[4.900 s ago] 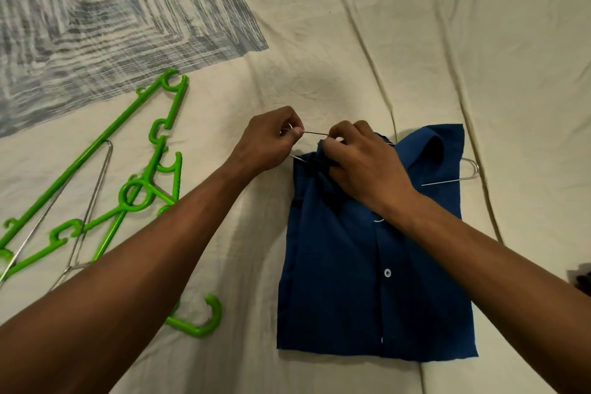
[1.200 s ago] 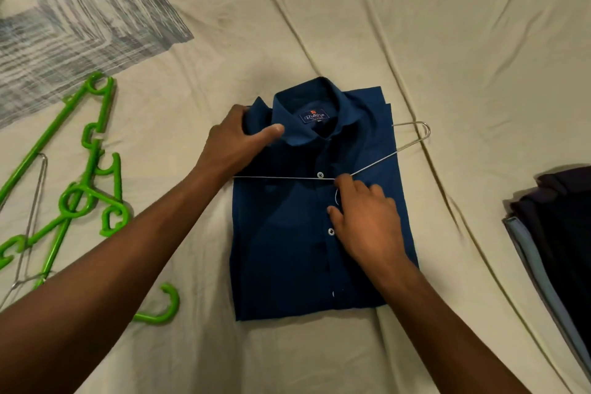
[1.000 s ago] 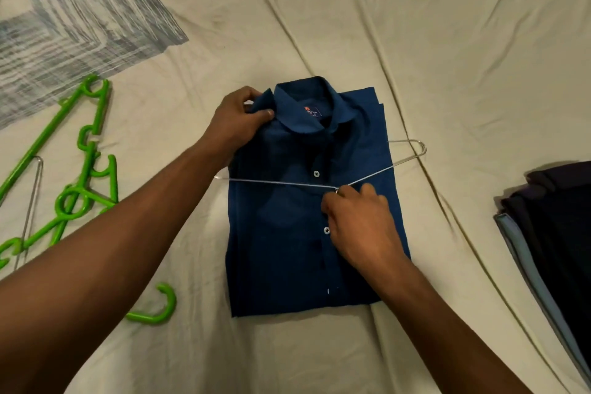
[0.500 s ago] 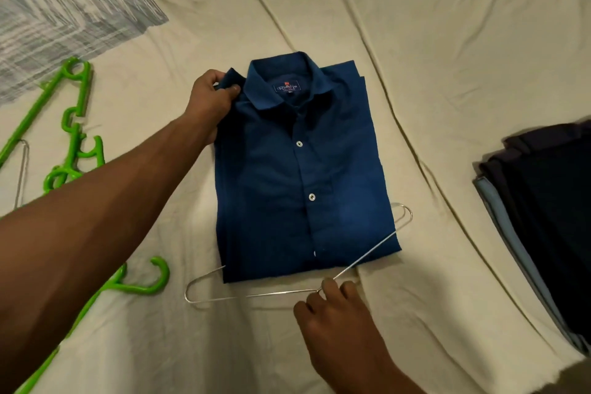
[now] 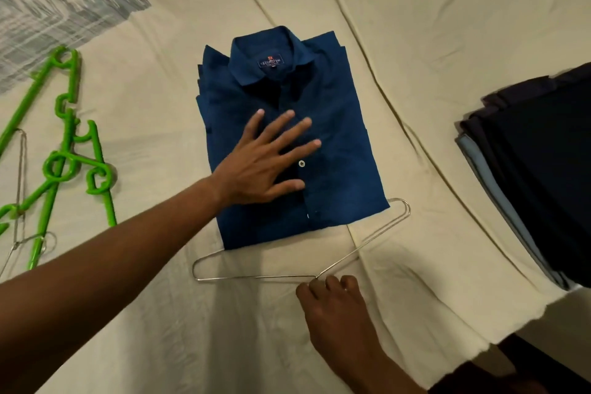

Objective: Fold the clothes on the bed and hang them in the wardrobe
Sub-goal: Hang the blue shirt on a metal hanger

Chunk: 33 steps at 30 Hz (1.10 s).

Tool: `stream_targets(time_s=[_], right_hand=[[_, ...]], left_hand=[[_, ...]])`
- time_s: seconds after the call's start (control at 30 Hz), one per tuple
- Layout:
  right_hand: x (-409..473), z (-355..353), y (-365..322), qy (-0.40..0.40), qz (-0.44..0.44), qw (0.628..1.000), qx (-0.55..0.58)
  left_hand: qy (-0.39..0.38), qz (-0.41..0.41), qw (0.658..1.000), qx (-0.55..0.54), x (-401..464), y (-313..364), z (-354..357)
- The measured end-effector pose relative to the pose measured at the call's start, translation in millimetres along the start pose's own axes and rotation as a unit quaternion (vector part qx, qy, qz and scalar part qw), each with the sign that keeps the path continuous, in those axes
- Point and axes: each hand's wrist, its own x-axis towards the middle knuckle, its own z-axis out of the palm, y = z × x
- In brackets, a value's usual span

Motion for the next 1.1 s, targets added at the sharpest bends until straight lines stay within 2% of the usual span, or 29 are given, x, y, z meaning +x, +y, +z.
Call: stream_targets(time_s=[0.03,0.17,0.23,0.37,0.5,0.57,0.6,0.67,0.73,0.77,0.87,0.93,1.0,1.1], right_hand=[[-2.2,3.7,0.1,0.004,0.002,1.000,0.005],[-8.8,14.4,-1.1,0.018,0.001,1.000,0.005],[-9.4,16.8,-0.8,0.026,0.005,1.000,0.013],[-11.7,17.0,0.2,0.036,-0.006,0.999,0.023],[-10.9,11.4,4.0,0.043,-0.018,0.998,0.031],[-10.0,10.7,6.3,0.041,-0.027,0.999,0.022],[-9.8,11.2,7.1,0.037,-0.025,0.999,0.024],[-10.9,11.8,7.2,0.016,-0.003,0.999,0.045],[-9.0,4.0,7.3,0.013,0.019,0.998,0.058],[-4.3,-3.3,10.3,0.027,0.030,0.997,0.059],[28.0,-27.3,30.2,0.126,0.080,0.986,0.074],[69.1,-38.7,49.0,0.167,0.087,0.977,0.097],[121.7,-42.0,69.5,0.132,0.063,0.984,0.098],[175.4,-38.3,103.7,0.050,0.041,0.995,0.073]], left_hand=[[-0.023,-0.003,1.000,0.008,-3.1,-5.9,6.9],[-0.060,-0.140,0.988,-0.018,-3.4,-54.6,15.5],[-0.077,-0.145,0.986,-0.022,-0.8,-68.0,13.0],[-0.065,-0.168,0.983,-0.032,-1.5,-69.3,12.2],[-0.073,-0.288,0.951,-0.084,0.6,-81.0,11.7],[-0.084,-0.323,0.938,-0.096,6.1,-81.5,7.2],[-0.072,-0.336,0.934,-0.101,8.0,-78.0,3.4],[0.005,-0.357,0.929,-0.099,8.3,-59.9,-3.8],[0.097,-0.332,0.936,-0.070,5.1,-33.9,-9.2],[0.119,-0.287,0.949,-0.059,4.9,-20.4,-10.4],[0.076,-0.132,0.988,-0.036,15.0,8.6,-5.6],[0.031,-0.093,0.995,-0.028,25.1,12.7,-2.2],[0.019,-0.123,0.992,-0.038,29.2,9.0,3.6],[0.031,-0.256,0.963,-0.084,9.2,1.9,10.1]])
